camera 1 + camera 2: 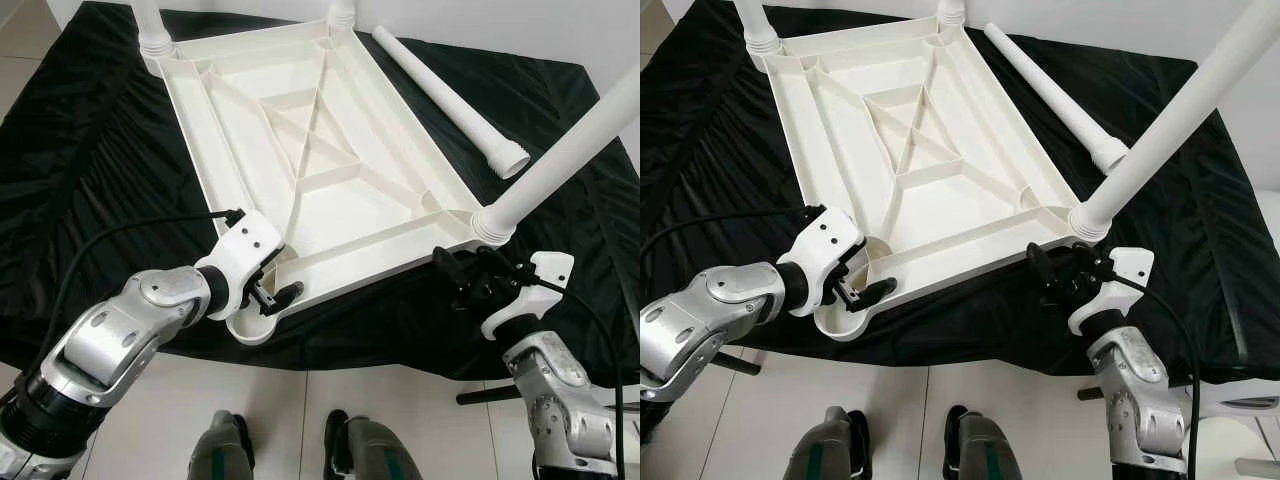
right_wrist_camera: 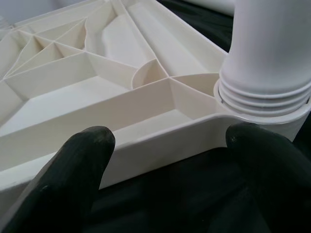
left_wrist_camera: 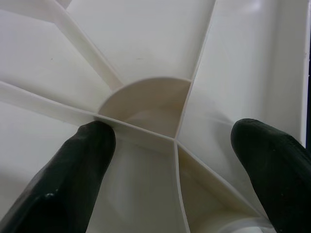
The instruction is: Building children table
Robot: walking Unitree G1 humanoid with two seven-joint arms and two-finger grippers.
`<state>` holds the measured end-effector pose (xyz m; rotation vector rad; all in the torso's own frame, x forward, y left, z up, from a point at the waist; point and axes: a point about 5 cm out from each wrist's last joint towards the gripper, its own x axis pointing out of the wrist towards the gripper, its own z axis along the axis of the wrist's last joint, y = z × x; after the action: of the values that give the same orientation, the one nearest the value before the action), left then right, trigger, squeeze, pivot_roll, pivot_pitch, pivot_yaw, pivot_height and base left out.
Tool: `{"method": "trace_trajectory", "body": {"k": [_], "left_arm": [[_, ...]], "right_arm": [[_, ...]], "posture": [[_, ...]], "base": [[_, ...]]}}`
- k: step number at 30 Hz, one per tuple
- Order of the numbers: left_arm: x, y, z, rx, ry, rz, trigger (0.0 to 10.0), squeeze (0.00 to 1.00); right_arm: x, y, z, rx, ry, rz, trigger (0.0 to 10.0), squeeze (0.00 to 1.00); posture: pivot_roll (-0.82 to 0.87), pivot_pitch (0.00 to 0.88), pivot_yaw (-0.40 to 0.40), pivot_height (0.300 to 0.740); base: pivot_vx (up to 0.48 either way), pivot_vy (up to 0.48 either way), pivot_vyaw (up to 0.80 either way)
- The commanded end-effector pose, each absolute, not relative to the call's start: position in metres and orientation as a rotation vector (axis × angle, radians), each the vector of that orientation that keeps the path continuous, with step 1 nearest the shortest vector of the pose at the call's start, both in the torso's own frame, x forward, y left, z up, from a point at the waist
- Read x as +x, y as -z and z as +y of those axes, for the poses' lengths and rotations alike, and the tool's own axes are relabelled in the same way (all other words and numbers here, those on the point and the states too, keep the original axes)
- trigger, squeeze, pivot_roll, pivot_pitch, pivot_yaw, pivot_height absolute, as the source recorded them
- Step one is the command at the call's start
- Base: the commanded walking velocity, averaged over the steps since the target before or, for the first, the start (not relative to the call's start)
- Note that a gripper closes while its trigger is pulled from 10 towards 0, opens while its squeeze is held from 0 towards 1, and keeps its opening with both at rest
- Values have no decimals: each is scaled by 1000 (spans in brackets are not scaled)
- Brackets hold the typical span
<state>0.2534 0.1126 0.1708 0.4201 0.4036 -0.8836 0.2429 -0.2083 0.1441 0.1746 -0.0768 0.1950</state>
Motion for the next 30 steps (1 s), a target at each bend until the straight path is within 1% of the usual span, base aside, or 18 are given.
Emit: {"method": "trace_trajectory", "body": {"k": [1,5,6,10,11,12,15,19,21,22,23,25,30], "left_arm": [[234,-148,107,370,1097,584,10000,0],[234,-148,107,370,1097,585,10000,0],[234,-148,107,371,1094,584,10000,0],[234,-148,107,371,1094,584,10000,0],[235,-149,108,370,1093,585,10000,0],[235,-149,108,370,1093,585,10000,0],[236,-150,109,377,1087,585,10000,0],[237,-150,109,378,1087,585,10000,0],[237,-150,110,381,1086,587,10000,0],[237,-150,110,385,1085,587,10000,0],[237,-150,110,385,1085,587,10000,0],[238,-151,111,385,1082,588,10000,0],[239,-152,111,389,1084,588,10000,0]], "right_arm": [[239,-143,-216,159,-114,-86,10000,0],[239,-143,-219,155,-81,-94,10000,0],[240,-144,-225,160,-36,-103,10000,0],[240,-144,-225,160,-36,-103,10000,0],[239,-145,-232,153,16,-119,10000,0],[239,-145,-232,153,16,-119,10000,0],[229,-134,-255,123,185,-104,10000,0],[226,-130,-259,126,211,-91,10000,0],[223,-129,-264,107,244,-88,10000,0],[219,-129,-272,84,292,-85,10000,0],[219,-129,-272,84,292,-85,10000,0],[214,-131,-282,53,367,-102,10000,0],[217,-139,-287,33,434,-159,10000,0]], "posture": [[-4,189,-45,740],[-4,189,-45,740],[-6,191,-44,740],[-6,191,-44,740],[-8,193,-44,740],[-8,193,-44,740],[-8,194,-44,740],[-8,194,-44,740],[-9,195,-43,740],[-9,195,-43,740],[-9,195,-43,740],[-12,197,-39,740],[-12,196,-38,740]], "base": [[0,0,0],[0,0,0],[0,0,0],[0,0,0],[0,0,0],[0,0,0],[0,0,0],[0,0,0],[0,0,0],[0,0,0],[0,0,0],[0,0,0],[0,0,0]]}}
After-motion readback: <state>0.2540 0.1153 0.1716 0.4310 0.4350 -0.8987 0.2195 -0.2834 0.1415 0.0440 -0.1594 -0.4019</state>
